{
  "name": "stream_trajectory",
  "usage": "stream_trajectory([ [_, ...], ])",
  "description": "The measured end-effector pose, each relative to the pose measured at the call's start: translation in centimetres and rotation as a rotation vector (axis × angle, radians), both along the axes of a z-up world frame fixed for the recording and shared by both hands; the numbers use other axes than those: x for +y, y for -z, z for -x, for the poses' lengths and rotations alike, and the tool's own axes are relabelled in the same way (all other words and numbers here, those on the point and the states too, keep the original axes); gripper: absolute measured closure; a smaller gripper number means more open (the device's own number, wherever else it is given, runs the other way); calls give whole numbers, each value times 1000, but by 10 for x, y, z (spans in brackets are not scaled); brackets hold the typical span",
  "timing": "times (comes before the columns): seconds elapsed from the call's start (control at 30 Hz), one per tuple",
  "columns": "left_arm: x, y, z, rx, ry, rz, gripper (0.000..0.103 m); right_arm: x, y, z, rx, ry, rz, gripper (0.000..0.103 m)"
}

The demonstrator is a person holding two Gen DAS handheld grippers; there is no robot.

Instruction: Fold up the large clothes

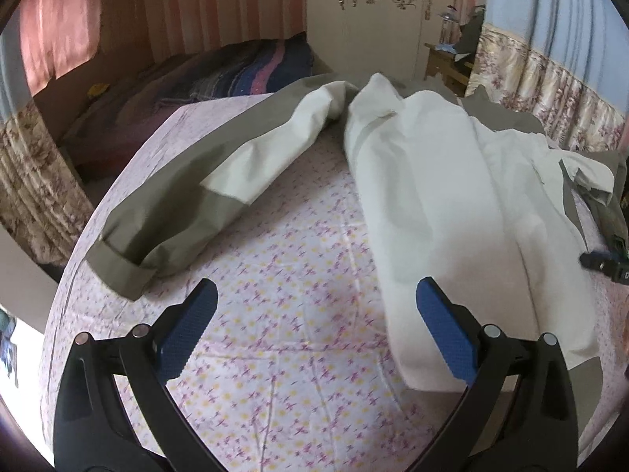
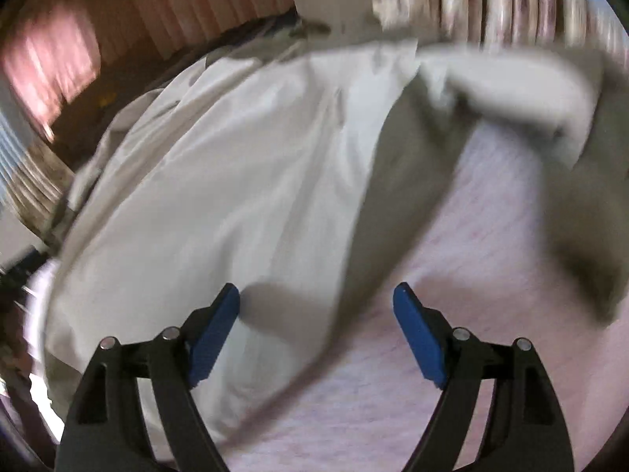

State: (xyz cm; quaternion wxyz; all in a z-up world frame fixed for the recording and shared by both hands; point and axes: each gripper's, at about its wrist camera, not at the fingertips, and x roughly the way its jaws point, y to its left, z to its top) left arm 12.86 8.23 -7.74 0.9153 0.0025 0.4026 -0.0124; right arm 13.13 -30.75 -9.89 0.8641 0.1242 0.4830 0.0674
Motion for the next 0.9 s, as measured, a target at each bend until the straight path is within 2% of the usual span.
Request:
stream_trajectory([
  [0.03,3,0,1,2,-12,4,3,5,7,-2,27,-15,-74,29],
  [0.07,6,0,3,3,-20,8,3,14,5,1,8,-17,-47,40],
  [0.1,7,0,3,3,-27,12,3,28,3,2,-18,-80,-5,76],
  [0.13,9,-1,5,3,-35,17,3,37,1,2,-34,-117,13,88],
  [0.2,8,-4,6,0,-47,17,3,56,-10,11,-105,-174,149,95],
  [0.3,4,-11,12,-21,-52,4,3,63,-36,33,-225,-217,419,97],
  [0.37,0,-14,15,-30,-47,1,3,49,-51,40,-274,-172,625,97],
  [0.47,-9,-15,13,-28,-28,0,3,14,-55,30,-256,-78,805,97],
  [0.57,-23,-8,7,-10,6,18,3,-35,-45,18,-214,83,986,95],
  [0.63,-37,0,0,22,42,50,3,-60,-35,12,-172,165,1017,95],
  [0.67,-45,3,-4,33,59,58,3,-64,-32,10,-164,175,997,94],
  [0.77,-79,7,-11,44,137,77,3,-69,-27,12,-151,181,842,94],
  [0.9,-126,12,-21,61,241,122,3,-56,-32,20,-173,165,781,94],
])
